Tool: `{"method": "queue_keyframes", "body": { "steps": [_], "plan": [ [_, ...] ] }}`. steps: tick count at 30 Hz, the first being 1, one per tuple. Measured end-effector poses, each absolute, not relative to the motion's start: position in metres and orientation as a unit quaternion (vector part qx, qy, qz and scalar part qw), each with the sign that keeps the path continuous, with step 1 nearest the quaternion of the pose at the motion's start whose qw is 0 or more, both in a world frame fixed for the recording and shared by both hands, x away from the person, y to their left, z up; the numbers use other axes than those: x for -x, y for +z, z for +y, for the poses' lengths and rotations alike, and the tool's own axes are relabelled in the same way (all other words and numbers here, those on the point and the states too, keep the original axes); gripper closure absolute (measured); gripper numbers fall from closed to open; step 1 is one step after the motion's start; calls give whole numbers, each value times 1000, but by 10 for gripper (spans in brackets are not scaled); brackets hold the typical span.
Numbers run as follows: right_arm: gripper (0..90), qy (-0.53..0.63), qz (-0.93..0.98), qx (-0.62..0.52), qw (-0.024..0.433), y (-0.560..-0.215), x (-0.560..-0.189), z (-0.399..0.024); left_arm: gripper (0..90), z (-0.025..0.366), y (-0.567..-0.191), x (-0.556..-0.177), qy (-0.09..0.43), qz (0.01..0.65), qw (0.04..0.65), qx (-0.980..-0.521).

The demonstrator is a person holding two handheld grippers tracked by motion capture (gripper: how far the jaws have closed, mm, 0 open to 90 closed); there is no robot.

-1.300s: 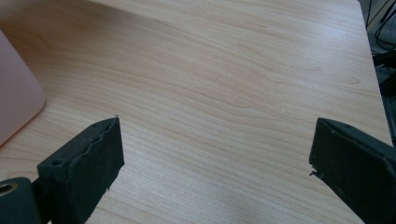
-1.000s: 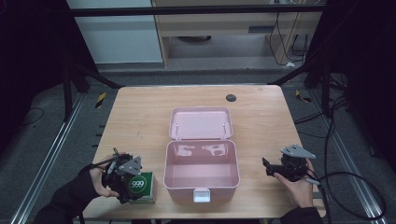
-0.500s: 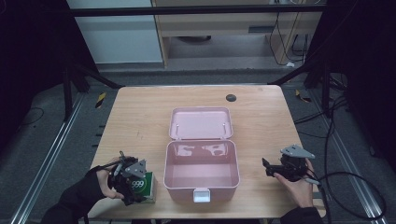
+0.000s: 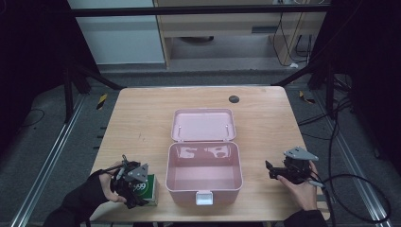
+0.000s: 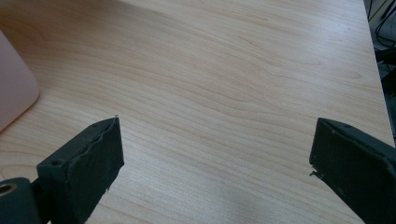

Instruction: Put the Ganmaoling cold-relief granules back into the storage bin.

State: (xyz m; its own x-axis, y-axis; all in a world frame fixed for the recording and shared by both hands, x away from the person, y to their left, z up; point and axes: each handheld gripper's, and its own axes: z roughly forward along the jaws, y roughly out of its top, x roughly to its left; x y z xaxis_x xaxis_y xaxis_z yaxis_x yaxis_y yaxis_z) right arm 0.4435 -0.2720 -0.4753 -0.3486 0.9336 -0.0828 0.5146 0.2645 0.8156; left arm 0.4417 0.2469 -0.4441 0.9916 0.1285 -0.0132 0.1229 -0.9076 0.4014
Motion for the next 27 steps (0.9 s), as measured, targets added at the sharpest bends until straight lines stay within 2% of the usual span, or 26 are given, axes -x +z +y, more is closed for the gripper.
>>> {"method": "queue_keyframes", "body": {
  "steps": [12, 27],
  "plan": [
    [34, 355, 741, -489, 293, -476, -444, -272, 137, 246, -439, -441, 7, 54, 196, -979],
    [34, 356, 739, -491, 292, -476, -443, -272, 139, 252, -396, -445, 28, 64, 200, -977]
  ]
}}
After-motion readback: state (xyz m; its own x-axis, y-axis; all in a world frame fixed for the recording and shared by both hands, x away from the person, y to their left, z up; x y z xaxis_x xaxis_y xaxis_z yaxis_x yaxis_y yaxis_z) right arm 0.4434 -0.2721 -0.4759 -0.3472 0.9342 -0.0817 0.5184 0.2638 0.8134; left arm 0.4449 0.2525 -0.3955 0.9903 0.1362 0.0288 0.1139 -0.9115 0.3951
